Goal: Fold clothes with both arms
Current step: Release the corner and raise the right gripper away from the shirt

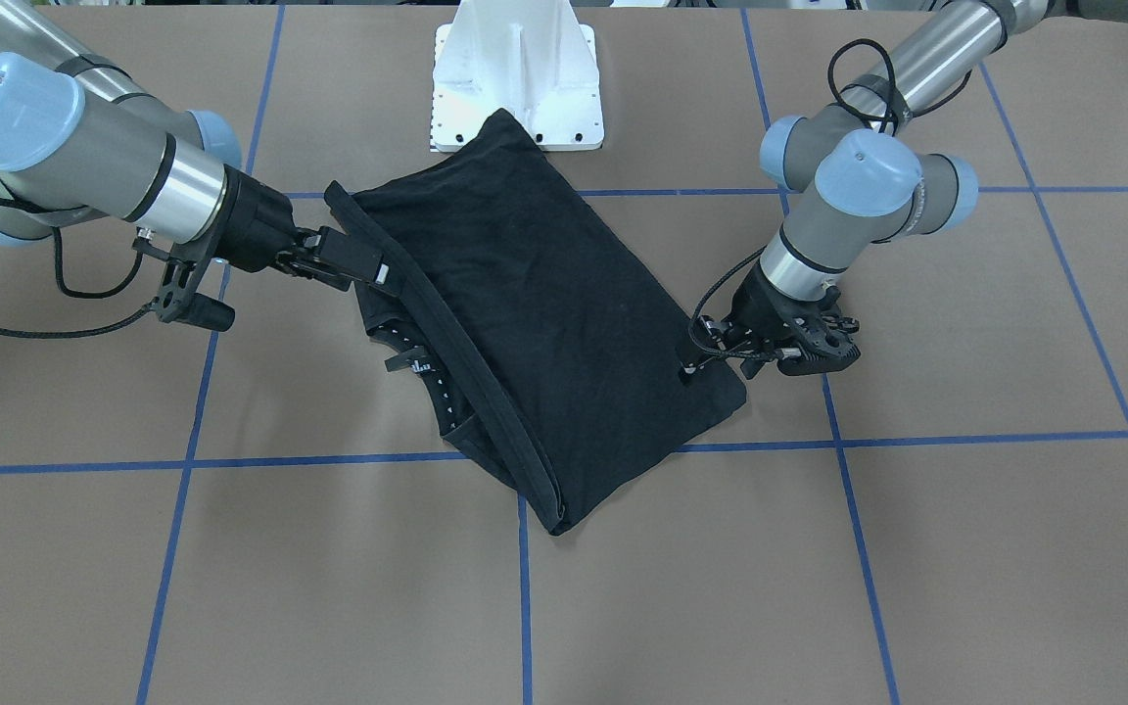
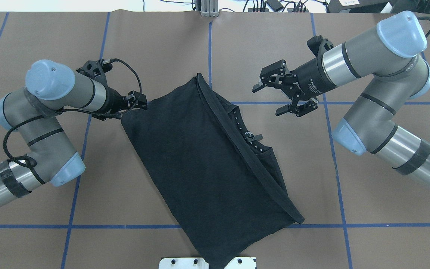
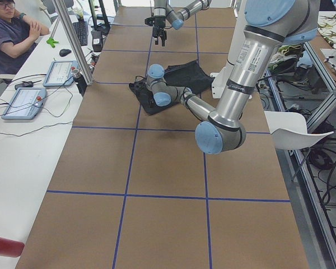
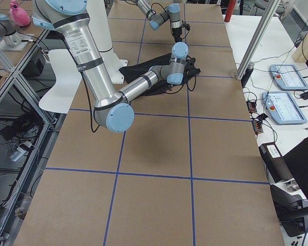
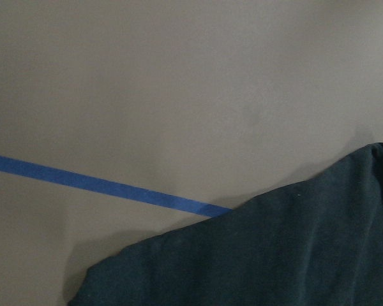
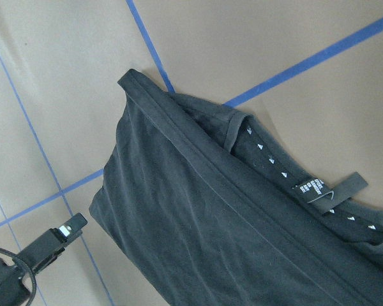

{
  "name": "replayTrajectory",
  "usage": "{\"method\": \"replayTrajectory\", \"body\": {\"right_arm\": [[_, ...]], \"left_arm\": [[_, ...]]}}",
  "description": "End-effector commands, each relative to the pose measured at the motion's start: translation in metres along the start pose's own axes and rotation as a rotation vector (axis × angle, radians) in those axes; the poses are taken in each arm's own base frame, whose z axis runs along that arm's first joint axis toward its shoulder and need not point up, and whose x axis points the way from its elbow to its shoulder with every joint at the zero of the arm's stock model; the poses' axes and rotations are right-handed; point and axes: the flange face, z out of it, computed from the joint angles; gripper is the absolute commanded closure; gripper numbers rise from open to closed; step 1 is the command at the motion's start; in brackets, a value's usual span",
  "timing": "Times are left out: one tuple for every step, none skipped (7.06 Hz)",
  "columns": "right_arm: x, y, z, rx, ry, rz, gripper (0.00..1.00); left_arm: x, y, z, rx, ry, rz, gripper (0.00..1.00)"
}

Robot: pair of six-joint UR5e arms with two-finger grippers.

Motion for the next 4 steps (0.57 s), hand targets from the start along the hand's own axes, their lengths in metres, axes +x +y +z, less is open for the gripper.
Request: {"method": "replayTrajectory", "body": {"right_arm": [[-0.001,-0.006,-0.003,0.036,-0.01,-0.006,0.0],[-0.001,-0.006,-0.003,0.034,-0.009,-0.006,0.0],[-0.001,-0.006,-0.003,0.036,-0.009,-0.004,0.0],[-0.001,-0.007,-0.005,0.037,-0.011,-0.004,0.0]], "left_arm": [[-0.022,0.001,0.014,-0.006,-0.041,-0.013,0.0],[-0.023,0.0,0.016,-0.007,-0.047,-0.016,0.01],[-0.023,0.007,0.025,-0.021,-0.055,-0.011,0.01],[-0.017,0.013,0.031,0.001,-0.059,0.0,0.02]]}}
